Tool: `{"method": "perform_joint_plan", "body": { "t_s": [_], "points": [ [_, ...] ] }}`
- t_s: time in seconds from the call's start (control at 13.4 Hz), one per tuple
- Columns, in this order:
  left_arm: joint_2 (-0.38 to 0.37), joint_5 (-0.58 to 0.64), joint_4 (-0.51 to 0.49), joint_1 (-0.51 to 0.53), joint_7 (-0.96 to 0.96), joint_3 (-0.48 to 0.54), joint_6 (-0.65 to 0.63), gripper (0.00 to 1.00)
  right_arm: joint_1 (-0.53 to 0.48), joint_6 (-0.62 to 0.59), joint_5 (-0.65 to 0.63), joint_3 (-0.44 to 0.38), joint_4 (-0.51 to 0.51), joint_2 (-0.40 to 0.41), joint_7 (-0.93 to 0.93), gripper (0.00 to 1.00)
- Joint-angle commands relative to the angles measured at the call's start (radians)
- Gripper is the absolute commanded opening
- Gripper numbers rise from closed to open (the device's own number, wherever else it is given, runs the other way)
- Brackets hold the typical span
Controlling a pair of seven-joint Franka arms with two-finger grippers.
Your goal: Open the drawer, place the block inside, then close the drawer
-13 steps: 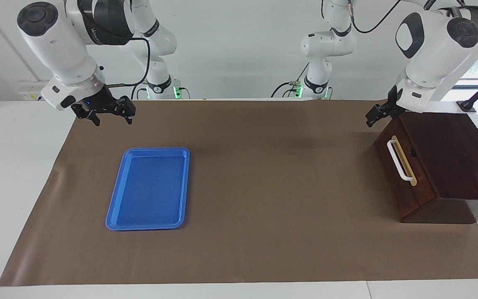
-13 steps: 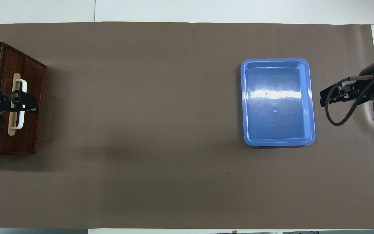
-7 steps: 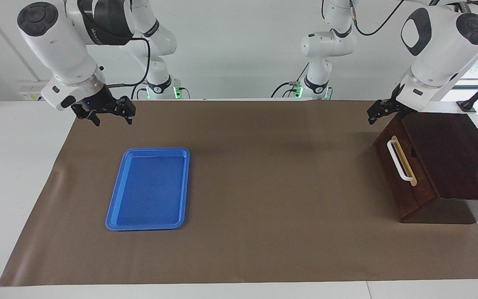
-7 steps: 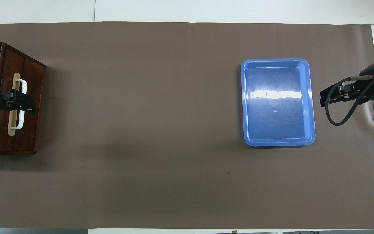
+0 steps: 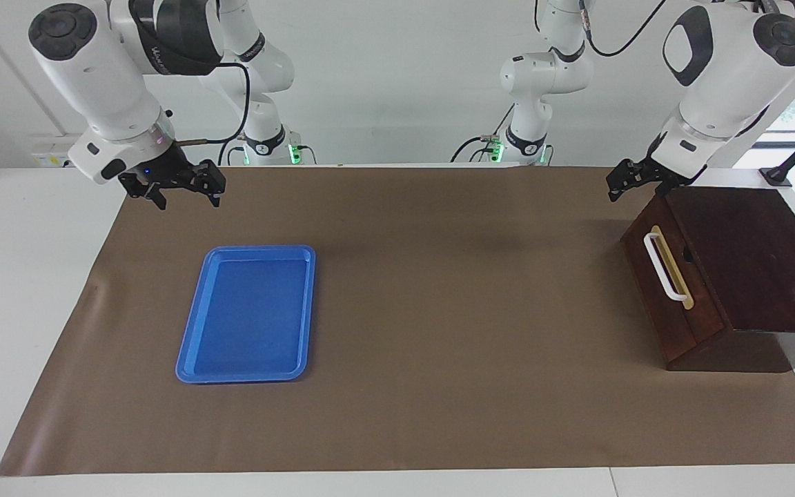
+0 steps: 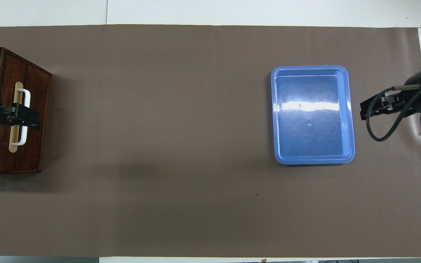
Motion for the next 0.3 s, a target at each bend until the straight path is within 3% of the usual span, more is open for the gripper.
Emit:
{"method": "perform_joint_plan", "body": {
  "t_s": [0.0,0.22],
  "points": [
    [-0.017,-0.017,-0.012,0.003,0.016,0.004,0.018,1.00,-0.016,0.002,-0.012,0.011,-0.026,-0.024,-0.021,1.00],
    [-0.017,-0.034,-0.011,0.003,0.014,0.004,0.043,1.00,-0.016,0.003,-0.012,0.011,-0.027,-0.024,-0.021,1.00]
  ]
}}
